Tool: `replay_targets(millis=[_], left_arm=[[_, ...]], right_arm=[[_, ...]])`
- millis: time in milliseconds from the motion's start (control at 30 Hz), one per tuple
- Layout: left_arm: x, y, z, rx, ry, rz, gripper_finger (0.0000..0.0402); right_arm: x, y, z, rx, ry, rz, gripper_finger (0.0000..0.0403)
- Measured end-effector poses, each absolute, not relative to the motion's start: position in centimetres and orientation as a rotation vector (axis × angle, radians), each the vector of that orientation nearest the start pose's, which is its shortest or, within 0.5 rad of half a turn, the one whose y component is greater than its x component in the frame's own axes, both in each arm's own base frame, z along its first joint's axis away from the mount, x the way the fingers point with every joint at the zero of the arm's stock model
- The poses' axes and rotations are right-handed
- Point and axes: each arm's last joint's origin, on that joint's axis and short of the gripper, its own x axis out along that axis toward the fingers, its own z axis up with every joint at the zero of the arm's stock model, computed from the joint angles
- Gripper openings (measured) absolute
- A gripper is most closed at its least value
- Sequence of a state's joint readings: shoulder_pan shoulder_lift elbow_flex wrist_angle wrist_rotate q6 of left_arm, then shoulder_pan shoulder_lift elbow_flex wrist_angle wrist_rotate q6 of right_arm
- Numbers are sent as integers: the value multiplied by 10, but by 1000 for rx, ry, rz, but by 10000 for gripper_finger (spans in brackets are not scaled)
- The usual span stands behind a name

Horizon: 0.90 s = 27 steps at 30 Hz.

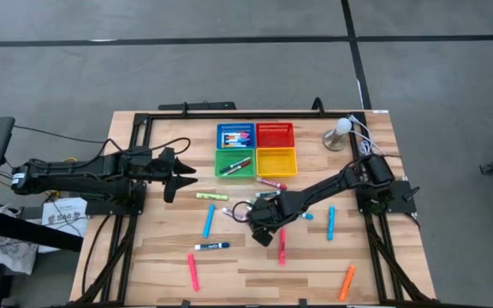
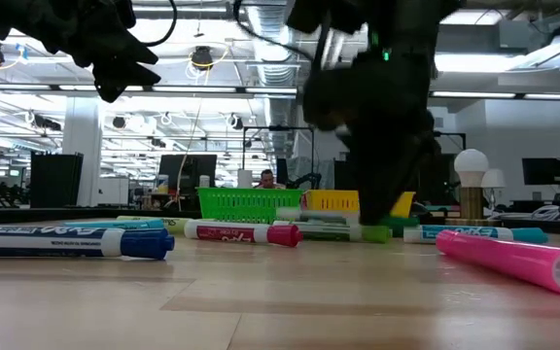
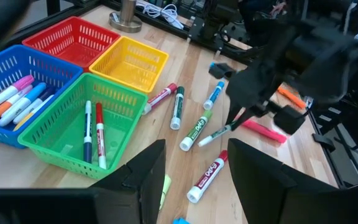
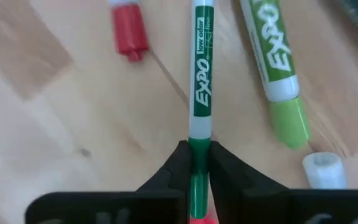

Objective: Pick & Place Markers
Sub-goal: Put the medium green marker into the green bin

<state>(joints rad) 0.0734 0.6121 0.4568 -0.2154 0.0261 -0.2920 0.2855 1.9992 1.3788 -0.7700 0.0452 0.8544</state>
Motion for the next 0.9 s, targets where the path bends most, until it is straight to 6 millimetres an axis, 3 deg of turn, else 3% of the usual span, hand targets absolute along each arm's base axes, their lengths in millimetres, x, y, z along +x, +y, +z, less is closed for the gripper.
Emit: replay_targets(millis=[133,267,533,700,900], left_arm=[[145,10,242,-308,360,101,172],[146,10,243,-314,347,100,172],[150,10,256,-464,198,95,172],[159,11,267,-504,65,60,172],[183,6,275,-529,-69,-84,172]], right_arm=[[363,105,173,527,1298,-389,41],[358,104,205,563,1201,-342,39],[354,89,272,580,855,-252,36],[356,67,297,577,693,-256,38],[366,37,307,571,575,-250,37]])
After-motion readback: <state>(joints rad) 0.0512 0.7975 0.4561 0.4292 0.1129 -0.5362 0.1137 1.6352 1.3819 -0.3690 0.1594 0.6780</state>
